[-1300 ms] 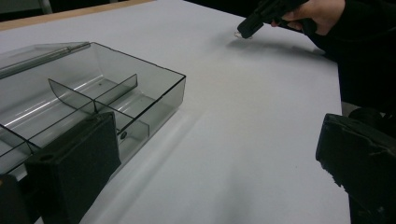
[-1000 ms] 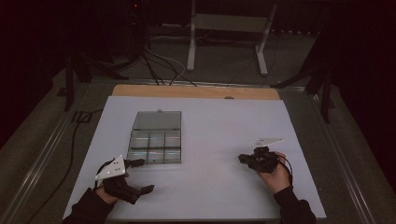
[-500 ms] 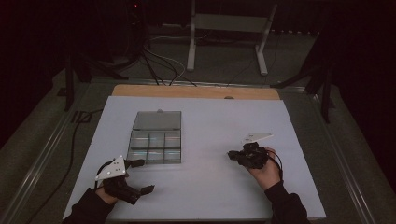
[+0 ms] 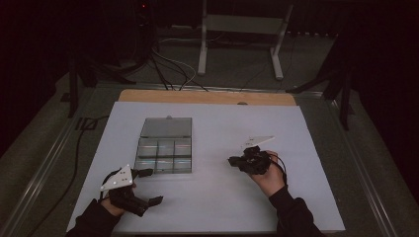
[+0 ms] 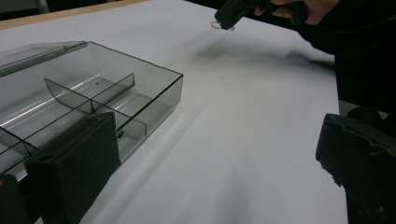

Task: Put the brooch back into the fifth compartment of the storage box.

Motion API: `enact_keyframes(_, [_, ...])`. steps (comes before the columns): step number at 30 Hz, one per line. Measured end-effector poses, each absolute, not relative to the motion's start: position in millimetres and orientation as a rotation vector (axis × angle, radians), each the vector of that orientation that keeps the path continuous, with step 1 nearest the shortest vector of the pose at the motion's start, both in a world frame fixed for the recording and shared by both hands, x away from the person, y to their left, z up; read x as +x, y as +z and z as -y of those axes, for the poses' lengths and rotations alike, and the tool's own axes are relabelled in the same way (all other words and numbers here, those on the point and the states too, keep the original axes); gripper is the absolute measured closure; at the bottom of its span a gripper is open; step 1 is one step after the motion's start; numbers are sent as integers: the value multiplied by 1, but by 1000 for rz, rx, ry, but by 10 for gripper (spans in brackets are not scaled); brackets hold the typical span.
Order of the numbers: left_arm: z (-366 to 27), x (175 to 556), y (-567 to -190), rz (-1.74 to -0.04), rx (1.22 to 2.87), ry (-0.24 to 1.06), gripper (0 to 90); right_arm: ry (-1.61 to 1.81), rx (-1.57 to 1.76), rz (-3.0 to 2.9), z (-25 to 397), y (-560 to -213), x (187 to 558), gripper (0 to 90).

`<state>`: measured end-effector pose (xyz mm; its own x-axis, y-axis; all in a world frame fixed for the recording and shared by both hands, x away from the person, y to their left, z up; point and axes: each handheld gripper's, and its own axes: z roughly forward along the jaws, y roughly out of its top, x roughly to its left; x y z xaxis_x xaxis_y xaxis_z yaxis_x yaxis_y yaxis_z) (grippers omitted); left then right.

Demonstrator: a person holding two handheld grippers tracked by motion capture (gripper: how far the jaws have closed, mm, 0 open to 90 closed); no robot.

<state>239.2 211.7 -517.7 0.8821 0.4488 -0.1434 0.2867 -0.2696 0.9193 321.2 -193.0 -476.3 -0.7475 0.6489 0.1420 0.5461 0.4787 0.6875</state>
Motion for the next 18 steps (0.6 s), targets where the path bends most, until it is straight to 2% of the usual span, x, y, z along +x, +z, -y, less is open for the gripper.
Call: enact_keyframes(18, [-212, 239, -518, -541, 1876, 168, 11, 1140, 954, -2630, 149, -465, 330, 850])
